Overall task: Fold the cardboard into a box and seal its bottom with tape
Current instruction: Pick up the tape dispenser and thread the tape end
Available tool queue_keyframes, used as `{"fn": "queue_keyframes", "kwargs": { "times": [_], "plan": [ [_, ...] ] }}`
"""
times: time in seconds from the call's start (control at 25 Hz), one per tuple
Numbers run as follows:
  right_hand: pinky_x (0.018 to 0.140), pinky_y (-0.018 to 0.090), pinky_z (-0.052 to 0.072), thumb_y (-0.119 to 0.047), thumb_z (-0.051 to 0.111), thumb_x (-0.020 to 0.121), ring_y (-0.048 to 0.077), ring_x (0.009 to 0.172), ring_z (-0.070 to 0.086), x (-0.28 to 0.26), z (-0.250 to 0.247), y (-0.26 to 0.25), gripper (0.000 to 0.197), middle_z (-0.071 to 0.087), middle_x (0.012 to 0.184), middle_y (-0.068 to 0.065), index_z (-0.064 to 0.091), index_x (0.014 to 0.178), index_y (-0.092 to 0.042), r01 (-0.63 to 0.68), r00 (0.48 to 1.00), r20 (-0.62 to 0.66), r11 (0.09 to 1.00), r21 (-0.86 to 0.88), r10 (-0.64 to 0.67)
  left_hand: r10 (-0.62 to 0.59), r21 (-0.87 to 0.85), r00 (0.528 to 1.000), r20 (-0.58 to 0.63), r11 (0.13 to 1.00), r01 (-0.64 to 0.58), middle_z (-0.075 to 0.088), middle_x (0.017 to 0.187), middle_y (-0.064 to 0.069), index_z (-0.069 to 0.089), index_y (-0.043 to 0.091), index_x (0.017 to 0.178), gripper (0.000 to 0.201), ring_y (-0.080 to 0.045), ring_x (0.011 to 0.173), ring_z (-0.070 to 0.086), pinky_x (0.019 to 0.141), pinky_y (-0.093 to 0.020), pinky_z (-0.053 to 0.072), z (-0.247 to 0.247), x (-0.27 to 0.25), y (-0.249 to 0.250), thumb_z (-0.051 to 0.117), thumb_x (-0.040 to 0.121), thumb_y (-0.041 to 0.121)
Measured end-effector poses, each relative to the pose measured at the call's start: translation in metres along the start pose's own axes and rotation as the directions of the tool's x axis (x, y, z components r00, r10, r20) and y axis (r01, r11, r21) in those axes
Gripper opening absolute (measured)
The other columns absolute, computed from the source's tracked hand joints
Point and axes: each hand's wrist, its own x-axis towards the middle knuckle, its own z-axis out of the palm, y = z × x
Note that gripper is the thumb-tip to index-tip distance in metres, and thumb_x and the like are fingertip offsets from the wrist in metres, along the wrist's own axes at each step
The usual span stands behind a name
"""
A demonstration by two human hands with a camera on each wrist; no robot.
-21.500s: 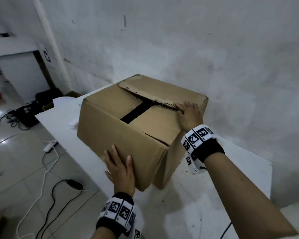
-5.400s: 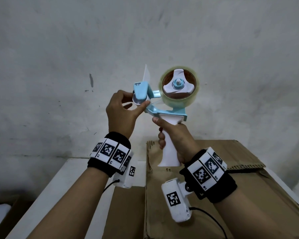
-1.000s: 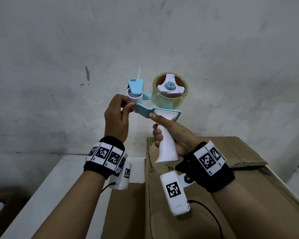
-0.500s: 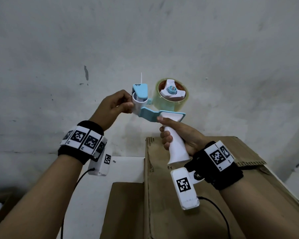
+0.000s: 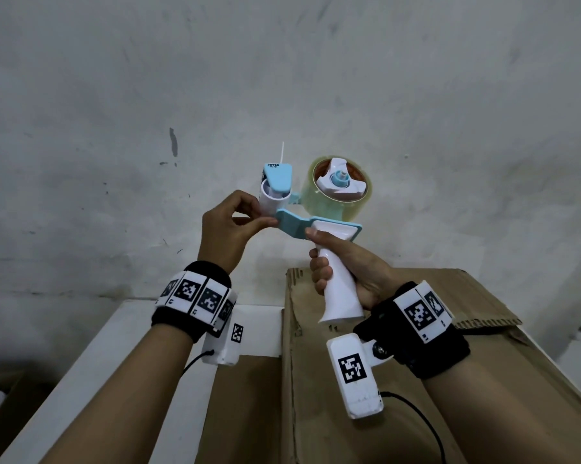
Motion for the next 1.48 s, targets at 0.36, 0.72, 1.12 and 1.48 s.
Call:
{"fn": "queue_keyframes", "kwargs": {
  "times": [0.36,0.72,1.12,1.48],
  "plan": [
    [0.037,0.014,0.041,-0.035,0.06,0.084,0.005,0.03,0.041,-0.004,-0.007,0.001,0.034,0.046,0.039,-0.004,0.045,0.063,-0.013,-0.001,1.0,0.022,0.997,-0.081,0.003,0.06,-0.069,0.989,0.135,0.996,-0.051,0.064,0.065,0.026,0.056,0.028,0.069,0.031,0.007,0.064,0.057,0.07,-0.007,0.05,-0.015,-0.001,-0.002,0.072,0.072,0.001],
    [0.035,0.015,0.043,-0.033,0.059,0.086,0.006,0.03,0.044,-0.017,-0.009,-0.008,0.032,0.05,0.04,-0.002,0.048,0.067,-0.012,0.031,0.999,0.028,0.988,-0.149,-0.027,-0.067,-0.18,0.911,0.406,0.972,0.152,0.067,0.055,0.014,0.057,0.012,0.07,0.028,0.005,0.056,0.061,0.063,-0.007,0.05,-0.038,0.02,0.023,0.061,0.074,-0.015],
    [0.036,0.015,0.037,-0.031,0.066,0.083,0.008,0.032,0.043,0.011,0.024,0.009,0.029,0.045,0.043,-0.001,0.05,0.07,-0.01,0.266,0.958,-0.15,0.955,0.134,-0.246,0.022,0.048,0.988,-0.15,0.999,-0.015,0.056,0.084,0.007,0.056,0.013,0.089,0.005,0.007,0.073,0.053,0.065,-0.008,0.044,0.022,-0.014,0.014,0.056,0.087,0.008],
    [0.042,0.018,0.037,-0.024,0.066,0.083,0.012,0.039,0.041,0.006,0.03,0.017,0.019,0.045,0.056,0.005,0.055,0.079,-0.009,0.4,0.891,-0.237,0.916,0.007,-0.387,-0.173,-0.188,0.978,-0.117,0.971,0.149,0.058,0.088,0.002,0.049,0.015,0.093,0.009,-0.018,0.089,0.059,0.079,-0.033,0.053,0.02,-0.03,0.017,0.054,0.089,0.009]
  ]
}}
